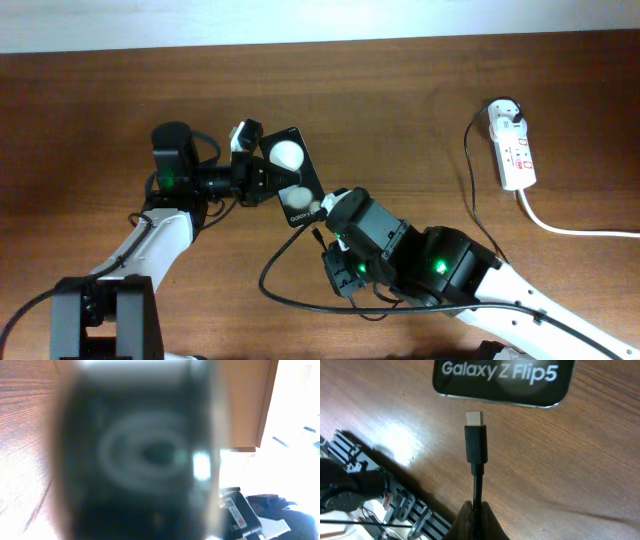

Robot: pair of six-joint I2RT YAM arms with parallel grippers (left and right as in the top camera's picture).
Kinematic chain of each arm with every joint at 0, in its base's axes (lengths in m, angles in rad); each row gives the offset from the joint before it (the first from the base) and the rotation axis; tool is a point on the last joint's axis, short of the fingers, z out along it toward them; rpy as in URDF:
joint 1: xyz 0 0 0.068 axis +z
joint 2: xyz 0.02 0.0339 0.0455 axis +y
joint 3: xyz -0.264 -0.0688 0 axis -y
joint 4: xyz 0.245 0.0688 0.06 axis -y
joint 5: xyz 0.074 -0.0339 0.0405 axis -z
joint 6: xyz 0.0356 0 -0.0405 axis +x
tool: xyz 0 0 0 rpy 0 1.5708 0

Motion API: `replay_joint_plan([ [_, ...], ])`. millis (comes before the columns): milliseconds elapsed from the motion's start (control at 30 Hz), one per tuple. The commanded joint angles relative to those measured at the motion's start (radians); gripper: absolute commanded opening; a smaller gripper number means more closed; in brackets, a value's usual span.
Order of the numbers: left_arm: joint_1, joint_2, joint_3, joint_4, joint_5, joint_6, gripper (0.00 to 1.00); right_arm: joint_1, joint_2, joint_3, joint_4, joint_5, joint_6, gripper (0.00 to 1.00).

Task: Plug charger to phone and switch on socket
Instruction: 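Align the USB-C plug under the phone's bottom port with the right gripper, then push the USB-C plug up into the phone's port with the right gripper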

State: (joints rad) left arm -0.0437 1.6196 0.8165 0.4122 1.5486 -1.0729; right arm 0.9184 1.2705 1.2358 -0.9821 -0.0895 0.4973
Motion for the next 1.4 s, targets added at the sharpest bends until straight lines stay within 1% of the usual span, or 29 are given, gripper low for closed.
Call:
replay_joint_plan([
  [0,0.000,-0.003,0.019,0.006,0.024,0.020,0.00,0.004,-0.006,-0.002,0.014,0.027,0.040,0.04],
  [100,0.000,-0.003,0.019,0.006,0.024,0.020,0.00,0.004,-0.001,-0.002,0.011,0.027,0.070,0.04],
  [367,0.000,-0.003,0.019,-0.003,0.024,0.019,0.00,0.004,0.000,-0.002,0.010,-0.011,0.071,0.04],
  [600,0.000,-0.003,0.019,-0.009,0.024,0.019,0.00,0.004,0.047,-0.002,-0.001,-0.010,0.088,0.04],
  [767,0.000,-0.003,0.019,-0.008,0.024,0.021,0.00,0.004,0.047,-0.002,-0.006,-0.011,0.088,0.04],
  [900,0.000,-0.003,0.019,-0.008,0.024,0.080,0.00,0.004,0.047,-0.002,-0.008,-0.011,0.088,0.04],
  [1367,0.000,-0.003,0.019,-0.008,0.024,0.080,0.00,0.003,0.047,-0.002,0.014,0.016,0.088,0.04],
])
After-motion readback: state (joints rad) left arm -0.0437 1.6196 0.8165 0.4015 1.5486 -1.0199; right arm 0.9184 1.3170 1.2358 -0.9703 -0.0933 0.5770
